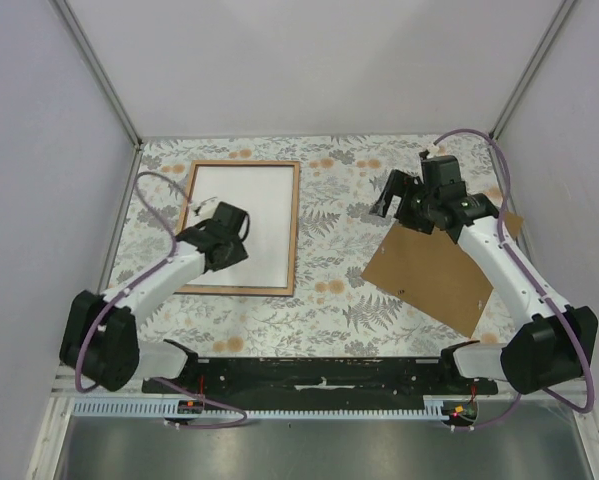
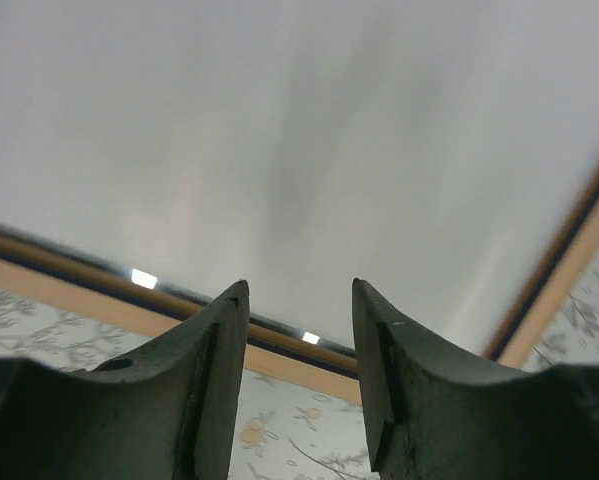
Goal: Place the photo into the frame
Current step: Move the backboard to the center of the board.
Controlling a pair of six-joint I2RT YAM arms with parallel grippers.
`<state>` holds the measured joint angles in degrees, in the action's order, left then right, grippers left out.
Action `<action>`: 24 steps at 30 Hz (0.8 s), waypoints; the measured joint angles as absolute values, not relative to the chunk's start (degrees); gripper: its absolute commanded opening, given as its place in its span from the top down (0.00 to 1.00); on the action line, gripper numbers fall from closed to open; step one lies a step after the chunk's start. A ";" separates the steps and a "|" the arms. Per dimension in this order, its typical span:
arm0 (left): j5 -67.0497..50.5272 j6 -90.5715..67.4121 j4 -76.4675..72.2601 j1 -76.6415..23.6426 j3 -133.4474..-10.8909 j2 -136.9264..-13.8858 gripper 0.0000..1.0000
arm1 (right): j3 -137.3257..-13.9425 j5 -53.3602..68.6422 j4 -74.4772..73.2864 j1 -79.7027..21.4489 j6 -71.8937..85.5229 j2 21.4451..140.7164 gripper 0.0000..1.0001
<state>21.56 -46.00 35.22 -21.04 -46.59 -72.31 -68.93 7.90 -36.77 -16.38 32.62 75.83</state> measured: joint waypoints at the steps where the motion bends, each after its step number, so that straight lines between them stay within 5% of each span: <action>1: 21.39 -45.12 35.00 -24.58 -48.56 -74.76 0.49 | -67.75 7.51 -36.84 -15.38 32.45 75.48 0.02; 9: 16.05 -36.60 32.01 -44.18 -71.68 -96.20 0.41 | -56.97 4.08 -38.30 -2.26 32.27 72.47 0.02; 24: 9.89 -23.90 36.84 -54.17 -117.08 -136.03 0.45 | -54.35 3.16 -40.71 15.46 31.20 70.57 0.02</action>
